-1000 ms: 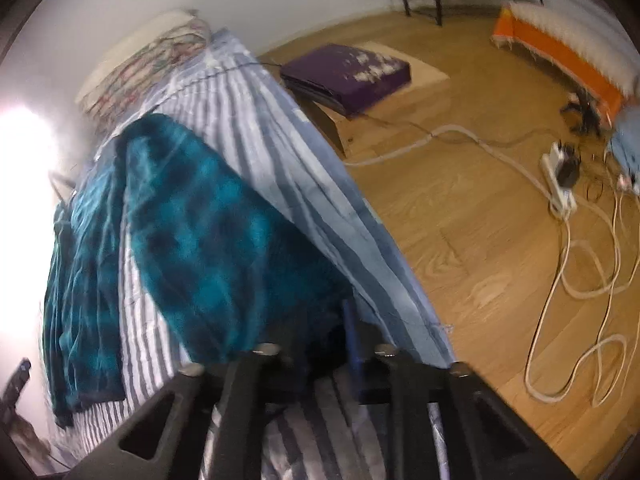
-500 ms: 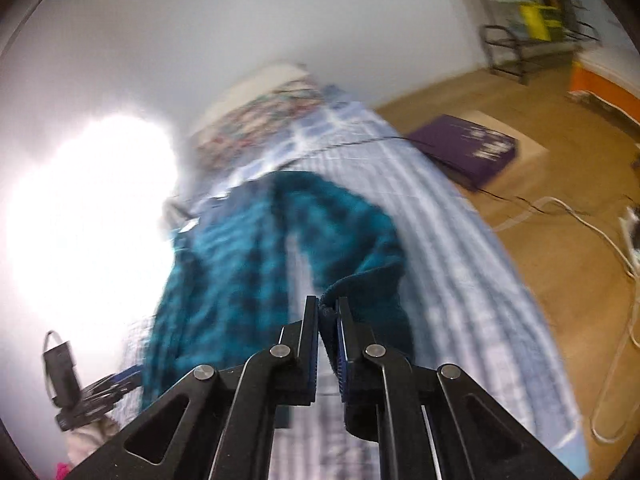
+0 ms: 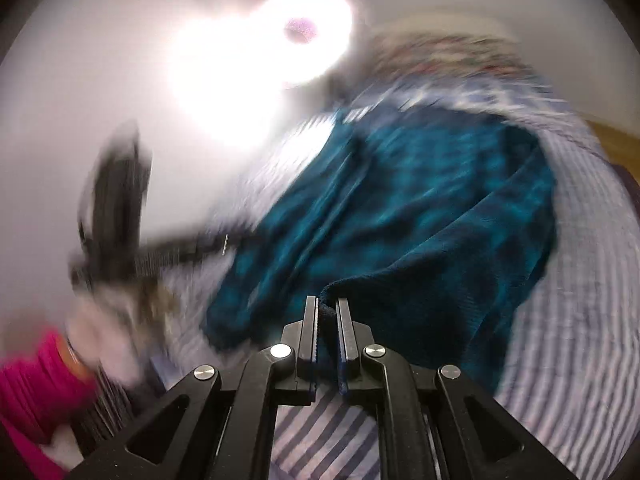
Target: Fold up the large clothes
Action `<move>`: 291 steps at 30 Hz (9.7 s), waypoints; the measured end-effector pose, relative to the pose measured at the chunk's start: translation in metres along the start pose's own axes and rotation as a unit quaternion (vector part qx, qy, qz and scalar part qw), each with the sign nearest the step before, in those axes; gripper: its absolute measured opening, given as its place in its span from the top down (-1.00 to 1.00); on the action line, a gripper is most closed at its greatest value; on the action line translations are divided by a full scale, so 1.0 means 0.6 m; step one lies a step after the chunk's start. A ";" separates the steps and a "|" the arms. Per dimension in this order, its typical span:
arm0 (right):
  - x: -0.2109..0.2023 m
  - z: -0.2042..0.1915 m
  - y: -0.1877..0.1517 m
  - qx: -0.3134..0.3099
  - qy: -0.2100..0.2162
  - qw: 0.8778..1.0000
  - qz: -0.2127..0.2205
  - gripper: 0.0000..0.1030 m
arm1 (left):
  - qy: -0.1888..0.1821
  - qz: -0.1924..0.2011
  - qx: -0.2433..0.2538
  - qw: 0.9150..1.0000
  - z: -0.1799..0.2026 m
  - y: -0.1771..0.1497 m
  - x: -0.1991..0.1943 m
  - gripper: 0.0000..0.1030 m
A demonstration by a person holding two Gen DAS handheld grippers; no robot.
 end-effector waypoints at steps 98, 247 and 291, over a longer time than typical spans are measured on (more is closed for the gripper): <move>0.162 0.398 0.432 0.109 -0.112 0.987 0.026 0.30 | -0.164 -0.080 -0.066 0.981 0.093 -0.109 0.110 0.06; 0.162 0.365 0.207 0.261 -0.097 0.960 -0.001 0.87 | -0.163 -0.045 -0.100 0.980 0.162 -0.098 0.098 0.82; 0.342 0.240 0.394 0.090 -0.124 0.988 0.016 0.56 | -0.094 -0.039 -0.195 0.976 -0.050 -0.183 0.079 0.83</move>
Point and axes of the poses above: each gripper's, at about its wrist camera, not at the fingertips, and x roughly the way its jaws point, z to its right, y to its top, the point moved 5 cm from there along x, roughly the way its jaws point, and after that the axes turned 1 degree about -z, right-handed, at the moved point
